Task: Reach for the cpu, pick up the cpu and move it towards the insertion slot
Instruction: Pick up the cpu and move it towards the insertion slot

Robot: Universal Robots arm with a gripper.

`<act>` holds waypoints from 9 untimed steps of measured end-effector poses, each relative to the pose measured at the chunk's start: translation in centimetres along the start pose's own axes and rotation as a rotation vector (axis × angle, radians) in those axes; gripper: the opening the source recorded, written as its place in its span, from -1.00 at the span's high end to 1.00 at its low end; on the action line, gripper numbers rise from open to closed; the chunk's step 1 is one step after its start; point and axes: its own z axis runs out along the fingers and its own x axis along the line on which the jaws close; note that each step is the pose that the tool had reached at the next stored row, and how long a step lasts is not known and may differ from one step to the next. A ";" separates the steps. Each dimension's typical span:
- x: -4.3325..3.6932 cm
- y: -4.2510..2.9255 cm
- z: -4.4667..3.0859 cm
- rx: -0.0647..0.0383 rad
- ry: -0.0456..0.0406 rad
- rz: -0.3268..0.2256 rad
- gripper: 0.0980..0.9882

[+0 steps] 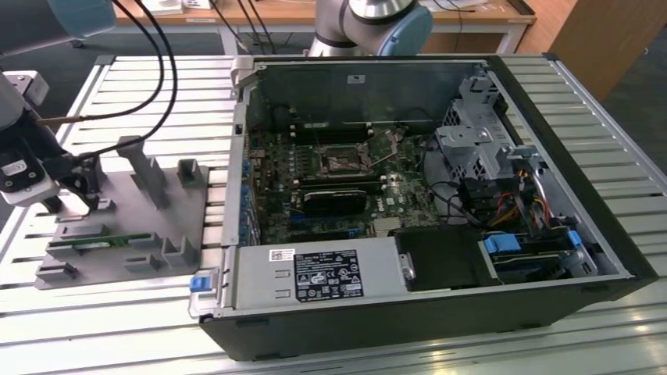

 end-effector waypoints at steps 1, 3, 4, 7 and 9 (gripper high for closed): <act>0.00 0.00 -0.07 0.000 0.0001 0.000 0.01; 0.00 0.01 -0.19 0.000 0.0000 0.000 0.01; 0.00 0.01 -0.25 0.000 0.0000 0.000 0.01; 0.00 0.02 -0.41 0.000 -0.0001 0.000 0.01; 0.01 0.02 -0.54 0.000 0.0000 0.000 0.01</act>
